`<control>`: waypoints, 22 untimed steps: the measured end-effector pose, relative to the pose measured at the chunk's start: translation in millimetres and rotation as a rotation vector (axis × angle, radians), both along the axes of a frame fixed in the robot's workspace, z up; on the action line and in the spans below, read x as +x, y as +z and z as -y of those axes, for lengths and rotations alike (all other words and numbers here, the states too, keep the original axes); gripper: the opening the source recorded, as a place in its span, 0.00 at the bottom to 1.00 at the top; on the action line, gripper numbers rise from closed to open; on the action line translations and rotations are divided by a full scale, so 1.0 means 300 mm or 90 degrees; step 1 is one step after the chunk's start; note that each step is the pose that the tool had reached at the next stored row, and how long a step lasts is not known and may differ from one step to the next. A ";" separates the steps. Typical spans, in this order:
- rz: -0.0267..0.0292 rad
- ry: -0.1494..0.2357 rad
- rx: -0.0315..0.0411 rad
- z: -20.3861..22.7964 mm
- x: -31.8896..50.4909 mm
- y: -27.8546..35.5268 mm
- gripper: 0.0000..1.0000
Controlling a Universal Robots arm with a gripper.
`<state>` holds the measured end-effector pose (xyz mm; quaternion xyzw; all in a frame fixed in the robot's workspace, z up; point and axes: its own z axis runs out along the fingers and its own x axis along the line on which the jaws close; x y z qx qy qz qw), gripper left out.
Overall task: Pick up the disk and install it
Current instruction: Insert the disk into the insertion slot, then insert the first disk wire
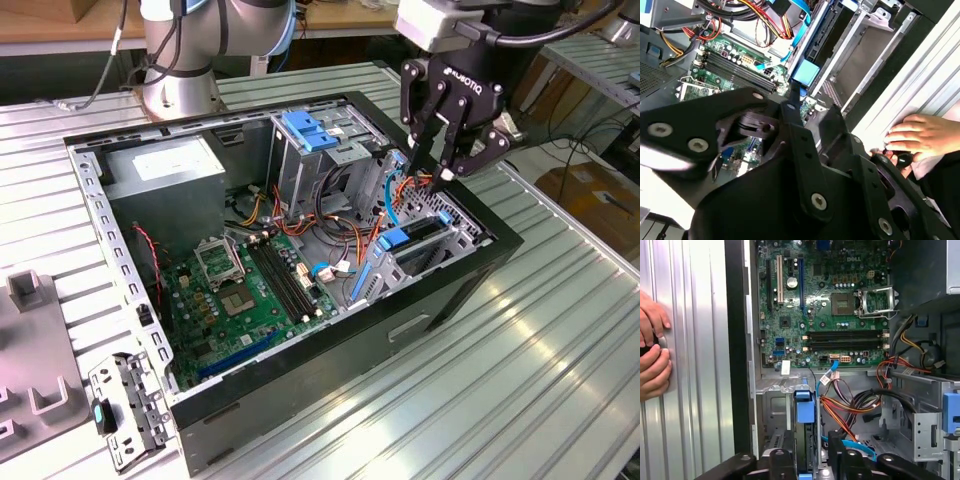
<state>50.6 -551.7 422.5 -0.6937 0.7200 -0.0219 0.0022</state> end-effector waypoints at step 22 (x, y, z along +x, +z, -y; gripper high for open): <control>0.0000 0.000 0.0000 0.002 0.000 -0.120 0.11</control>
